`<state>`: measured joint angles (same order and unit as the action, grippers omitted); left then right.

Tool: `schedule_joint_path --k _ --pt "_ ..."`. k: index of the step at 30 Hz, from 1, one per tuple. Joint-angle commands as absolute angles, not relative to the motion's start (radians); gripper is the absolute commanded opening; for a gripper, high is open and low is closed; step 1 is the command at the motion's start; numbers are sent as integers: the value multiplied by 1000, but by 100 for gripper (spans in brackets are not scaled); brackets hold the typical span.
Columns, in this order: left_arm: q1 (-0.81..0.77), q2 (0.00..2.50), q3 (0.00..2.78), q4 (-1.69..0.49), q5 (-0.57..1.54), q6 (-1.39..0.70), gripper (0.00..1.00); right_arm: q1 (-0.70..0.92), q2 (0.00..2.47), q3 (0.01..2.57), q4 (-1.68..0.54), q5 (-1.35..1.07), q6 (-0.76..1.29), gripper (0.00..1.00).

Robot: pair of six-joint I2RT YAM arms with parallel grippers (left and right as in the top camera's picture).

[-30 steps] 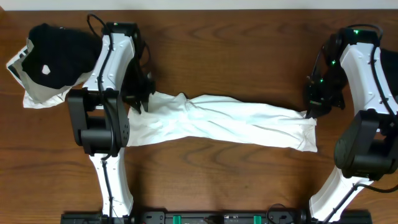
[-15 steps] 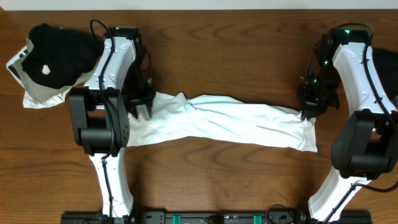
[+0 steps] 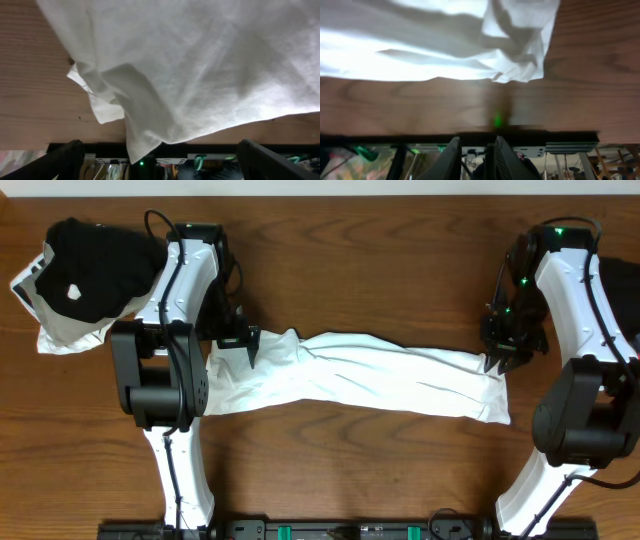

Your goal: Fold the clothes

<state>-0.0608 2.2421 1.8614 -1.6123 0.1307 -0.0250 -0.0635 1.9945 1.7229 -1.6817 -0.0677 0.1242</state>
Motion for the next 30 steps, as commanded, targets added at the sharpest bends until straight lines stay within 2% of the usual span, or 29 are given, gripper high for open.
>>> schedule_joint_path --k 1,2,6,9,11,13,16,17,20,22,24,27,28,30 --pt "-57 2222 1922 -1684 112 -32 99 -59 1997 1736 -1676 -34 170 15" --pt "-57 2221 1941 -1684 112 -39 99 -59 1996 1746 -1676 -36 173 12" --pt "-58 2199 2023 -1679 125 -43 99 -57 1993 1798 -1675 -84 171 13" --pt "-65 2146 2040 -1634 181 -41 98 -51 1991 1823 -1650 -226 110 19" --pt "-78 2109 2040 -1600 257 -39 93 -39 1991 1822 -1618 -352 44 24" --pt "-96 2089 2040 -1588 329 -31 87 -19 1992 1821 -1583 -420 10 43" --pt "-142 2085 2036 -1583 355 -29 77 25 1992 1820 -1528 -424 14 62" --pt "-155 2085 2029 -1575 356 -30 71 37 1992 1820 -1515 -424 14 63" --pt "-214 2086 1990 -1515 355 -36 55 94 1992 1820 -1454 -423 36 62" --pt "-249 2087 1962 -1461 355 -81 53 133 1993 1818 -1393 -416 75 61" --pt "-274 2087 1930 -1397 355 -124 43 167 1994 1818 -1336 -392 123 59" --pt "-288 2087 1884 -1321 355 -177 10 206 2000 1818 -1262 -318 236 46" --pt "-287 2087 1866 -1302 355 -187 6 216 2004 1817 -1243 -309 266 38" --pt "-285 2087 1829 -1265 355 -205 6 234 2012 1817 -1216 -310 297 33"
